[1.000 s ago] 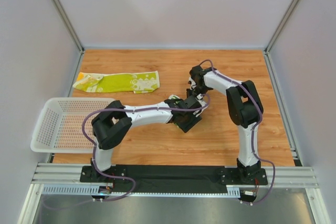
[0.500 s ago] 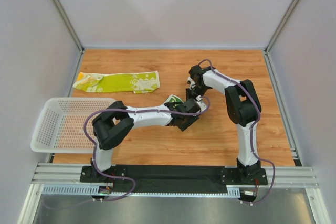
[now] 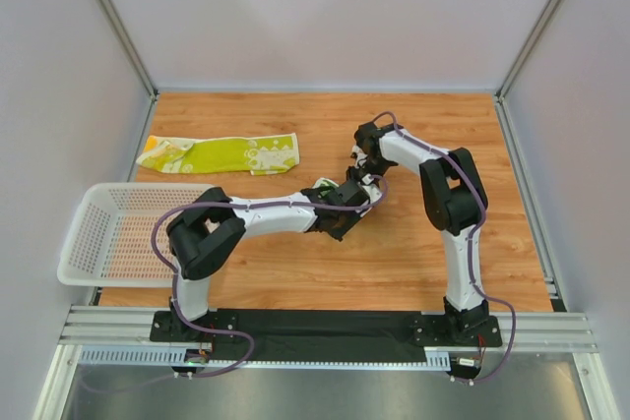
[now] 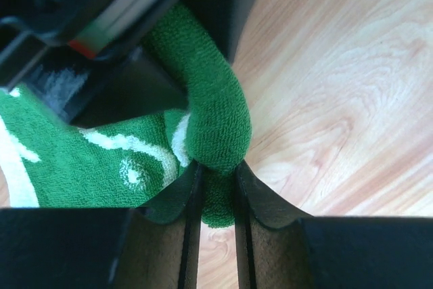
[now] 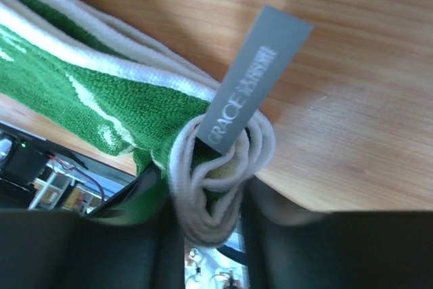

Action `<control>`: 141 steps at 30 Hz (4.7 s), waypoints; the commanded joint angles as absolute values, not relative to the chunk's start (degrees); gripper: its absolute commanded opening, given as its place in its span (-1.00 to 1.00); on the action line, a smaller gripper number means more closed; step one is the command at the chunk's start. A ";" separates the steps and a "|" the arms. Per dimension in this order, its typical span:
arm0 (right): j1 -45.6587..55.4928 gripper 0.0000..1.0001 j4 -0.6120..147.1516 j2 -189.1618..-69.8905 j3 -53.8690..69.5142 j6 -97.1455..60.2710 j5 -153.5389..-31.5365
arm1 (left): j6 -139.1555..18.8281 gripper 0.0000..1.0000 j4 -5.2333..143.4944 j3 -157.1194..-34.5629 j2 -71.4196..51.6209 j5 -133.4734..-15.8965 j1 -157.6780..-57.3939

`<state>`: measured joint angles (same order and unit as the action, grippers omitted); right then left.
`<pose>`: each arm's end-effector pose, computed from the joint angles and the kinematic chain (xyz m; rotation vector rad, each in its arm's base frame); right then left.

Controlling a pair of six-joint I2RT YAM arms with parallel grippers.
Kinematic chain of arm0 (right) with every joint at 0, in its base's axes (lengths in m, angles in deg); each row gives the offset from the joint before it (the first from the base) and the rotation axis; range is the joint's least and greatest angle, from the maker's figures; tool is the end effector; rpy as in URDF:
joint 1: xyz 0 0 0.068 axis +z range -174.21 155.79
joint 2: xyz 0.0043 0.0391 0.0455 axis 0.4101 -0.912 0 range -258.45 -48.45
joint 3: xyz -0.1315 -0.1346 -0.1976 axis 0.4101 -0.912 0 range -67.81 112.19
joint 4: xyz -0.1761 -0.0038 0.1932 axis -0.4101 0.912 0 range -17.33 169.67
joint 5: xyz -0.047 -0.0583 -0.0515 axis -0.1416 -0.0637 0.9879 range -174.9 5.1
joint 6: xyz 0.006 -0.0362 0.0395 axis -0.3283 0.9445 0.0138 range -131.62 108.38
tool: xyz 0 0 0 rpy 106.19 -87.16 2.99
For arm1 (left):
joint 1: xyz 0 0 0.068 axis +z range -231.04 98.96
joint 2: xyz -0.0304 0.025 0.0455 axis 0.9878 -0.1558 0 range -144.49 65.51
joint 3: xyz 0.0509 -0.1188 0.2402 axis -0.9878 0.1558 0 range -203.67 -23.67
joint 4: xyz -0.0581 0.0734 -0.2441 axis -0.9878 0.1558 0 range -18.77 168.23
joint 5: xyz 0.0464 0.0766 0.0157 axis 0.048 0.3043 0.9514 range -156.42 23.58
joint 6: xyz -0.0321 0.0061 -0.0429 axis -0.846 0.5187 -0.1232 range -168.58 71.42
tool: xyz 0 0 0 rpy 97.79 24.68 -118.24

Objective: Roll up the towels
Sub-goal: Roll the towel

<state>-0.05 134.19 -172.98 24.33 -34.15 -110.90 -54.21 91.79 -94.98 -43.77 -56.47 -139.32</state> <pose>0.3599 0.1785 0.1447 0.0183 -2.8462 -0.5651 0.2125 -0.3319 0.1661 1.0874 2.3400 -0.1941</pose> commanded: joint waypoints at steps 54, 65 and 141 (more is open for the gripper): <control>-9.36 0.20 118.41 -159.19 9.30 -36.75 -119.51 | -77.41 -0.99 104.81 -98.38 -46.90 -102.63 -116.99; -5.14 0.28 105.38 -153.92 -1.10 -43.25 -123.31 | -80.40 -0.99 109.73 -102.94 -54.90 -105.09 -114.35; -1.01 -0.83 124.62 -168.06 17.00 -39.13 -113.81 | -60.01 0.19 97.78 -94.07 -39.60 -69.85 -135.79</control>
